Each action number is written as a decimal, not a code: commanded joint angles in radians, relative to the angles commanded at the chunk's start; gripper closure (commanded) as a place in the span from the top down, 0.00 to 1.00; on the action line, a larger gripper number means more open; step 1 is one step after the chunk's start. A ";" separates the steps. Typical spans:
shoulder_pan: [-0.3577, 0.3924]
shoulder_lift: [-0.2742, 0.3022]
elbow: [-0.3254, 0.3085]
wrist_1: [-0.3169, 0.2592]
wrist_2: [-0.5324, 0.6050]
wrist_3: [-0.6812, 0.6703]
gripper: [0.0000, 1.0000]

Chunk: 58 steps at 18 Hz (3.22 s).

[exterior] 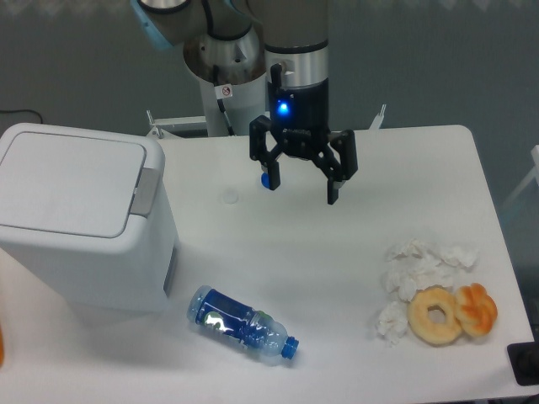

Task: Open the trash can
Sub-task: 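Raise the open gripper and move it toward the white trash can, then lower the gripper finger onto the edge of the trash can lid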

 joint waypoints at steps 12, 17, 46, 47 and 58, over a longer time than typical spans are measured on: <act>-0.006 0.014 0.009 0.000 -0.026 -0.017 1.00; -0.006 0.034 0.009 0.000 -0.029 -0.061 1.00; -0.087 0.012 0.067 0.000 -0.204 -0.727 1.00; -0.087 0.009 0.067 -0.002 -0.222 -0.750 1.00; -0.124 0.002 0.015 -0.002 -0.262 -0.798 1.00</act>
